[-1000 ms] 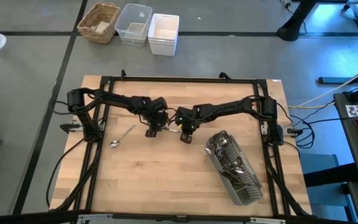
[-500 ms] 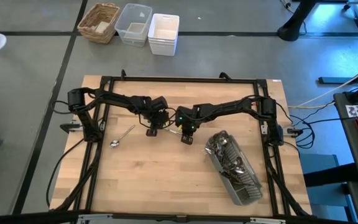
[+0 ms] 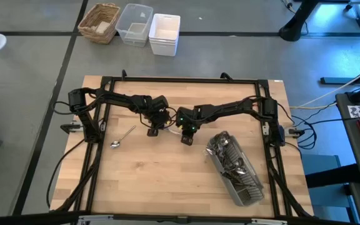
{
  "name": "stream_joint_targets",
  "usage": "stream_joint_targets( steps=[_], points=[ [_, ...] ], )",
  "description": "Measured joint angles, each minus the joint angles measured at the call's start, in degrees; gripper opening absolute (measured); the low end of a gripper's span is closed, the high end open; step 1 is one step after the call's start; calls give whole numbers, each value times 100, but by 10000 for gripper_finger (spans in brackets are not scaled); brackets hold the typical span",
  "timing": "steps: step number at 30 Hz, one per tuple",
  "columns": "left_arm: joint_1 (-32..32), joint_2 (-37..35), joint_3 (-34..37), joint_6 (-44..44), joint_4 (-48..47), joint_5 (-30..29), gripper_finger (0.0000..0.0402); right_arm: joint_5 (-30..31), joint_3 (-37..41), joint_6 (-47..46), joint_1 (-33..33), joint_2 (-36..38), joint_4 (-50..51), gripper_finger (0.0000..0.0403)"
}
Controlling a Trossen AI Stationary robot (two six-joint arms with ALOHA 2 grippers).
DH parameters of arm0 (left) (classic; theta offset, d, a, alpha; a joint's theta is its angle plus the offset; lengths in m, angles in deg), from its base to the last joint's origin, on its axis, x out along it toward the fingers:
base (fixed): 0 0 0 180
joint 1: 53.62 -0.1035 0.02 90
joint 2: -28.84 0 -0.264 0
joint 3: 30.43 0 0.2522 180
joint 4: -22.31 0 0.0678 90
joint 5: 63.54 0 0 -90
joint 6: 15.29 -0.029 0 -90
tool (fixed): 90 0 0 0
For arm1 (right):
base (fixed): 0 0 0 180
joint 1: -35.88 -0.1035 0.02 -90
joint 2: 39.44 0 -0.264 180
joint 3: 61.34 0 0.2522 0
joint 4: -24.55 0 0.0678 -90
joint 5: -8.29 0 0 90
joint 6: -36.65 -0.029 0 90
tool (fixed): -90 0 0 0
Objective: Sort silverware
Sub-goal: Put the silver table knife into the gray silverware basket
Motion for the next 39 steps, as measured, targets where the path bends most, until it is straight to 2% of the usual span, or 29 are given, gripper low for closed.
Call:
stream_joint_targets(
  steps=[7,11,17,22,27,34,39],
  points=[
    [0,0,0,83,-19,84,71,-117,-6,-135,-9,46,-35,153],
    [13,5,4,126,-32,225,66,-98,2,-139,-9,122,-31,164],
    [-20,28,11,419,-52,818,51,587,4,94,-103,125,-38,150],
    [-24,33,11,555,-58,985,37,908,0,279,-162,125,-44,139],
    [-22,33,13,553,-21,1004,38,907,-2,281,-162,113,-32,105],
    [-20,29,16,492,185,887,63,854,-21,282,-163,106,59,18],
    [-13,31,15,364,267,787,88,622,-26,238,-150,114,57,16]
  ],
)
